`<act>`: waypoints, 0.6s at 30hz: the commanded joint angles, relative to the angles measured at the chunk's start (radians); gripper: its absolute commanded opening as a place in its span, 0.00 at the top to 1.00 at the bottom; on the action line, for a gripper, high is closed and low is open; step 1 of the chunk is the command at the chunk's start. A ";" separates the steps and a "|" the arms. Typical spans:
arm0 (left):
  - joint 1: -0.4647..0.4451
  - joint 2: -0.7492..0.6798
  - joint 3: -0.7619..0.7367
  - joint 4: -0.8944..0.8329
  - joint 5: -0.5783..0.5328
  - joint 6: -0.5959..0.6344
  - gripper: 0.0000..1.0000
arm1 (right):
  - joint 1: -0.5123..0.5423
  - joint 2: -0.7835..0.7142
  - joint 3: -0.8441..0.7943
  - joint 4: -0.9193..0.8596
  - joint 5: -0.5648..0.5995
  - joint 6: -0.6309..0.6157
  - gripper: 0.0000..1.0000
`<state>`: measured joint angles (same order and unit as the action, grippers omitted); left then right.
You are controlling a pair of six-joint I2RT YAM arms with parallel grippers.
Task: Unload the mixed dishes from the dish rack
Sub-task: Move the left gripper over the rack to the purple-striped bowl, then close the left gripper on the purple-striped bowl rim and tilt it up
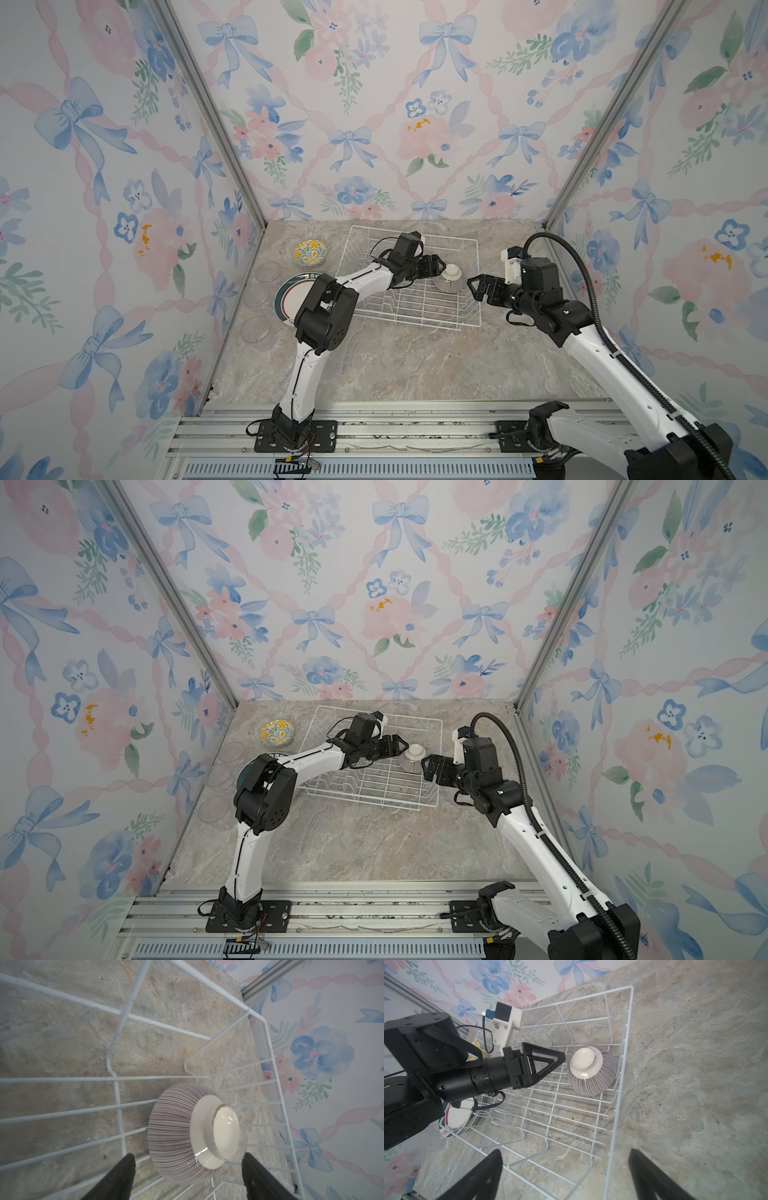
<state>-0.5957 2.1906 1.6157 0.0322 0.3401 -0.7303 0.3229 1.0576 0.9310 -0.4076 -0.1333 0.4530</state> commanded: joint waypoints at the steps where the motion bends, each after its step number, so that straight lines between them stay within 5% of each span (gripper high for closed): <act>1: 0.005 0.033 0.014 0.036 0.030 -0.027 0.19 | 0.006 -0.032 -0.024 0.021 0.014 -0.007 0.03; 18: 0.008 0.096 0.024 0.095 0.089 -0.093 0.19 | -0.008 0.001 -0.017 -0.005 0.003 -0.024 0.03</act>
<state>-0.5949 2.2604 1.6161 0.1043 0.4057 -0.8051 0.3214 1.0481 0.9195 -0.4061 -0.1337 0.4454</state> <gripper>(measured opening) 0.811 0.967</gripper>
